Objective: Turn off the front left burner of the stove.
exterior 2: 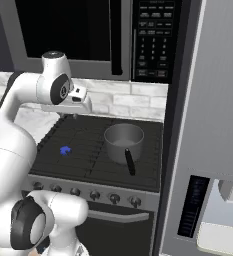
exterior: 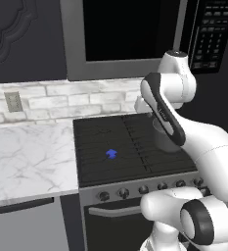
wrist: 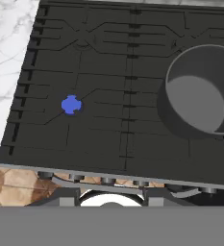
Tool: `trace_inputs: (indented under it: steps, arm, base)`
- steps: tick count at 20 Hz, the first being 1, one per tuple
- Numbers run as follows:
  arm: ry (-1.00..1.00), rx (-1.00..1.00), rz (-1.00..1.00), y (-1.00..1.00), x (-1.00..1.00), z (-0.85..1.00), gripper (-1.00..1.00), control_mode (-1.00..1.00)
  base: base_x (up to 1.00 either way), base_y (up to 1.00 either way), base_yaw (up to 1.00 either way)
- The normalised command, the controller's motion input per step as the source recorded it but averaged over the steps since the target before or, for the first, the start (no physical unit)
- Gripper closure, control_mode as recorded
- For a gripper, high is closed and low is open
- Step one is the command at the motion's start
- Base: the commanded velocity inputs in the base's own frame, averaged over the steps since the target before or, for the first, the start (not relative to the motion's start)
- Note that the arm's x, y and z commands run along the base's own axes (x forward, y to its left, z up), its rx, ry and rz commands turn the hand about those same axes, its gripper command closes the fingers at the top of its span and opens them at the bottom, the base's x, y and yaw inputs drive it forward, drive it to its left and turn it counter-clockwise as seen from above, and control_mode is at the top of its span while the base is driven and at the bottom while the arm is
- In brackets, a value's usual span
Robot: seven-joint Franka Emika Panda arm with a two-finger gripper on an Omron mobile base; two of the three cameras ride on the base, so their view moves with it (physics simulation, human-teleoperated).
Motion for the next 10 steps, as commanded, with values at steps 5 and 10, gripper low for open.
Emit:
trace_inputs:
  steps: [5,10]
  arm:
    - [-0.01,-0.05,0.0,0.08,-0.25,-0.21,-1.0,-1.0]
    - [-0.15,-0.26,0.06,0.57,-0.7,-0.6,-1.0,-1.0]
  base:
    - [0.0,0.0,0.0]
    - [0.0,0.0,0.0]
